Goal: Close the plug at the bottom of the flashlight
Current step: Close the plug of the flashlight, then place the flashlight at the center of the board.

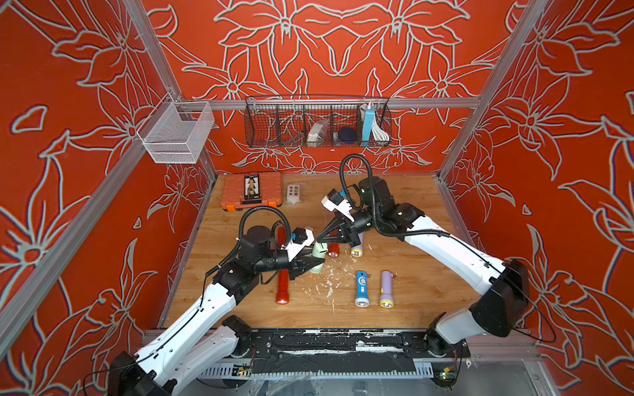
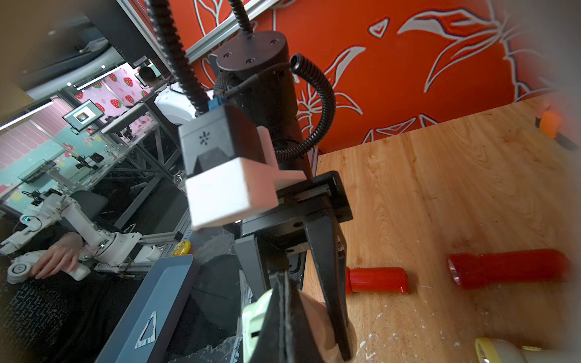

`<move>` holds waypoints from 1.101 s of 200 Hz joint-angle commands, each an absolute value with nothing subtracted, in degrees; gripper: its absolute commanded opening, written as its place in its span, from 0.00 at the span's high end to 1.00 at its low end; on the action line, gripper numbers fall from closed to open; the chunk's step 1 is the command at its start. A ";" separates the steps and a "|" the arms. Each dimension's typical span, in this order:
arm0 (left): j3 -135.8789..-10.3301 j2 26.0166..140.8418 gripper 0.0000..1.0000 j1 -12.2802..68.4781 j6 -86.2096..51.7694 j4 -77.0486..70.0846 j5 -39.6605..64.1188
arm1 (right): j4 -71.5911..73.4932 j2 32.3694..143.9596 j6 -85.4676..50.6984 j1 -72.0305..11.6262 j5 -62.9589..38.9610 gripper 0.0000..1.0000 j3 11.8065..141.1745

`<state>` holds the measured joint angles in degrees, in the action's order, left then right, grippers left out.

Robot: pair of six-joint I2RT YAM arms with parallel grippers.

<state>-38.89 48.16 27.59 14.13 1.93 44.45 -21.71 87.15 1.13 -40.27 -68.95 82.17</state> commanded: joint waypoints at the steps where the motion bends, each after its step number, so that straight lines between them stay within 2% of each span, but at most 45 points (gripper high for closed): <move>1: -41.16 45.81 1.00 27.94 15.14 -1.88 51.25 | -28.06 88.97 7.14 -39.33 -61.90 1.00 87.71; 36: -40.88 44.31 1.00 27.95 14.58 -0.64 52.04 | -31.11 89.97 9.18 -38.61 -57.91 1.00 93.39; 71: -41.28 43.95 1.00 27.95 13.86 0.52 51.43 | -29.09 87.68 7.30 -38.23 -53.31 0.98 92.77; 114: -40.21 43.60 1.00 27.97 10.71 2.30 46.04 | -21.36 80.65 1.17 -38.22 -28.19 0.85 79.84; 141: -38.78 42.40 1.00 28.15 7.06 3.33 42.50 | -17.01 76.36 -2.29 -38.17 -14.18 0.81 69.89; 153: -38.13 41.71 1.00 28.17 5.10 3.84 39.85 | -15.47 74.34 -3.76 -38.14 -9.27 0.77 65.62; 166: -37.45 41.18 1.00 28.22 2.58 4.22 37.08 | -13.10 71.79 -5.08 -38.14 -5.00 0.66 60.38; 185: -38.09 41.77 1.00 28.44 -2.47 7.13 32.32 | -10.81 68.75 -6.67 -38.06 -0.94 0.55 55.09; 220: -40.71 45.49 1.00 29.52 -10.56 14.34 26.75 | -10.28 64.04 -8.00 -37.62 3.75 0.42 49.59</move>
